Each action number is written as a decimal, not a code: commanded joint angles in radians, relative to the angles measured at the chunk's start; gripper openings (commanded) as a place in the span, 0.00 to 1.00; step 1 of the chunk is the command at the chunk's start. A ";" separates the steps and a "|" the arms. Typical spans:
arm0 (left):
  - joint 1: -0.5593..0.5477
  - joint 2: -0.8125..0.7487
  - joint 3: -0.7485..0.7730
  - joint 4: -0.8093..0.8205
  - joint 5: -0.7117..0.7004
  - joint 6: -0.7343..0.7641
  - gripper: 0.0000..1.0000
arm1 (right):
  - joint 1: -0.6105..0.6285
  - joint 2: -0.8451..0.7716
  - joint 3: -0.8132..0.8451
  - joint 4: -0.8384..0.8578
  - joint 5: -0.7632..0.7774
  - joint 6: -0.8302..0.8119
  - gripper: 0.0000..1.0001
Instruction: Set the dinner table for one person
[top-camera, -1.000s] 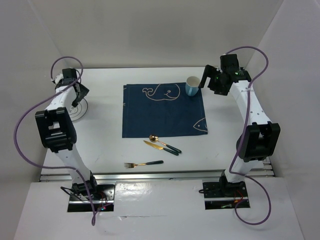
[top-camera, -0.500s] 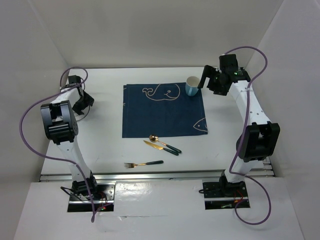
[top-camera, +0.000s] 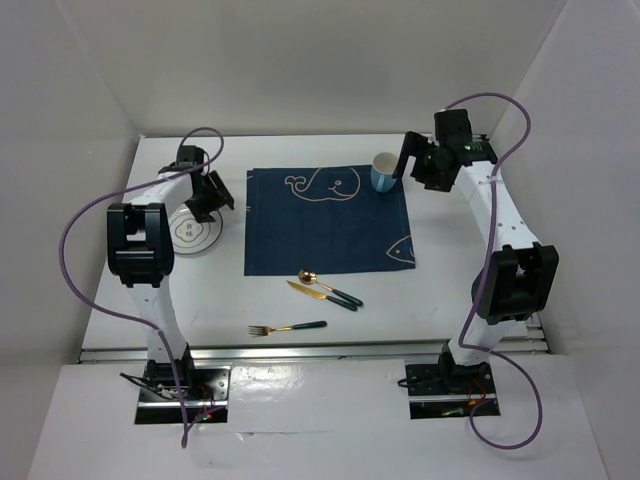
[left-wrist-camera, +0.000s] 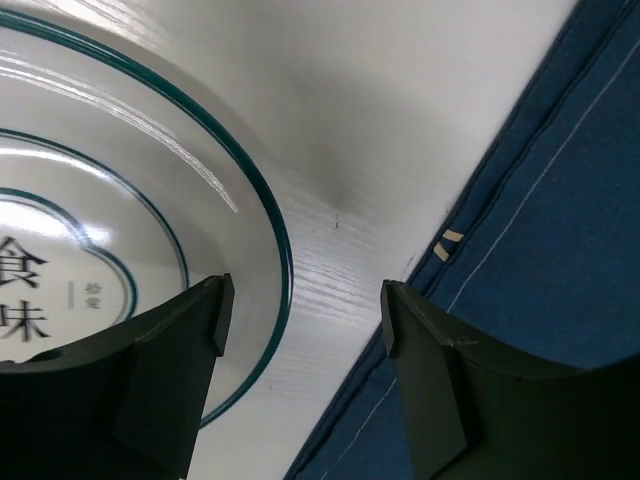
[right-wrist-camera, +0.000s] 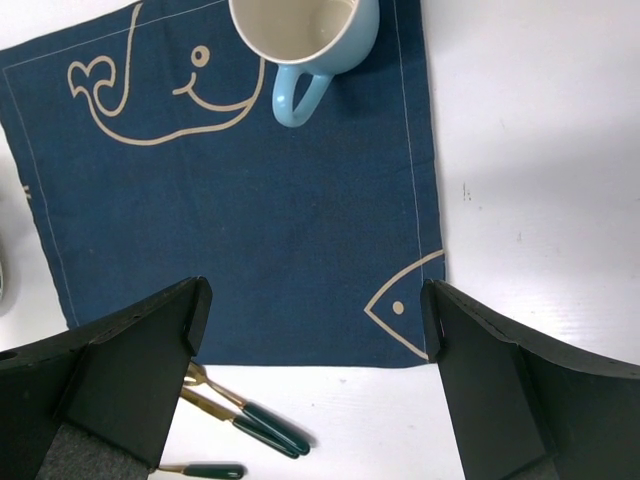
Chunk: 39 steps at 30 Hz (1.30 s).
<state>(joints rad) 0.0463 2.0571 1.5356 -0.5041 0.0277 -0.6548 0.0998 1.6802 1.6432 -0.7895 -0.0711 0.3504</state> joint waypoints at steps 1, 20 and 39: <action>0.018 -0.084 0.072 -0.059 0.037 0.035 0.78 | 0.008 -0.033 -0.019 -0.010 0.019 0.002 0.99; 0.385 -0.569 -0.515 0.048 0.429 -0.035 1.00 | 0.008 -0.105 -0.143 0.064 -0.024 -0.007 0.99; 0.422 -0.526 -0.795 0.371 0.265 -0.293 0.86 | -0.020 -0.165 -0.204 0.075 -0.024 -0.016 0.99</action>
<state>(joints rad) 0.4625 1.5089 0.7475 -0.2008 0.3443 -0.9119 0.0868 1.5524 1.4506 -0.7540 -0.0917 0.3462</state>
